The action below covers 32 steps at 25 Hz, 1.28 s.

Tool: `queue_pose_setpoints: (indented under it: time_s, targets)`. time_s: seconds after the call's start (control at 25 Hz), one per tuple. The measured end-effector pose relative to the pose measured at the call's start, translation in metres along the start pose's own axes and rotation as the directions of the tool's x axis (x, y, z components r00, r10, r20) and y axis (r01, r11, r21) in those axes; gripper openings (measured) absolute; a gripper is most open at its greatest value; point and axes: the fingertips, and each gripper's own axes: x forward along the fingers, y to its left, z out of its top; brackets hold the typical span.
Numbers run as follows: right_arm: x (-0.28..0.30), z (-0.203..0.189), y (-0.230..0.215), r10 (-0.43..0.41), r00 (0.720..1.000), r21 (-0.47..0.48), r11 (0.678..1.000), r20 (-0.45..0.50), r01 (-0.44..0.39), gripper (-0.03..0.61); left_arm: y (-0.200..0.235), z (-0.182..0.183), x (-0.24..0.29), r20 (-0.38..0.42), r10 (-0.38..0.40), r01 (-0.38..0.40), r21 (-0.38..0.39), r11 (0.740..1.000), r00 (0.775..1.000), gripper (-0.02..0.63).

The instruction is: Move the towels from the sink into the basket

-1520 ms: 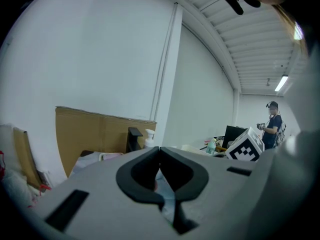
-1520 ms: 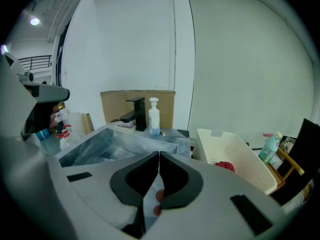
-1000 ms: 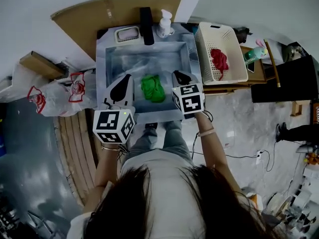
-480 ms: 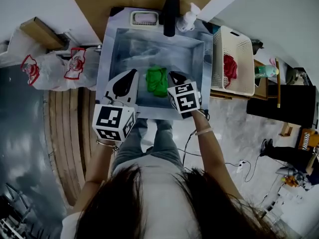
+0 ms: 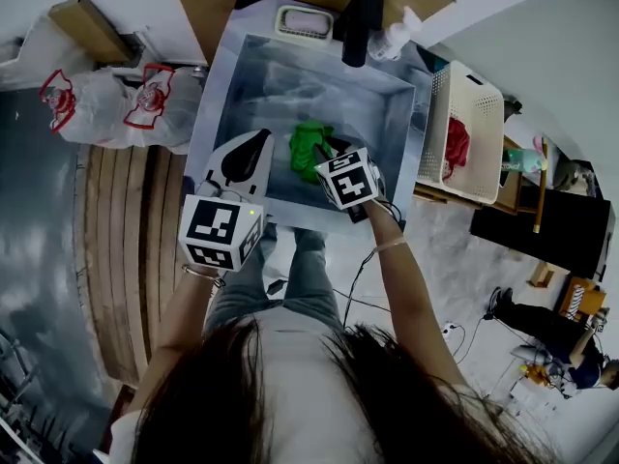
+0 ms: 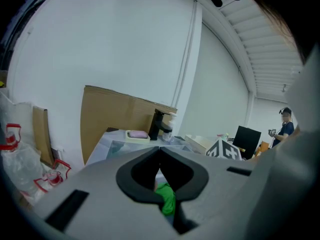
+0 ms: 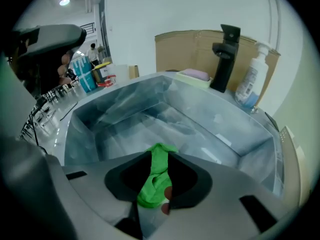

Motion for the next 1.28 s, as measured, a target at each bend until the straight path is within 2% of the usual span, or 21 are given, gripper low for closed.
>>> queue_pose_setpoints:
  time_s: [0.28,0.76,1.28]
  targets:
    - [0.027,-0.018,0.002,0.041,0.996,-0.034,0.998,-0.082,-0.044,0.155,0.009,-0.019,-0.001,-0.019,0.027,-0.028,-0.025,0.999,0.999,0.009]
    - [0.066,-0.041,0.003,0.073,0.988,-0.009,0.997,-0.138,-0.075,0.190,0.014,-0.033,0.008,-0.038,0.042,-0.043,-0.045,0.998,0.998,0.009]
    - [0.060,-0.035,0.003,0.132,0.985,0.050,0.991,-0.108,-0.127,0.086,0.006,-0.032,0.022,-0.061,0.029,-0.030,-0.028,0.999,0.998,0.009]
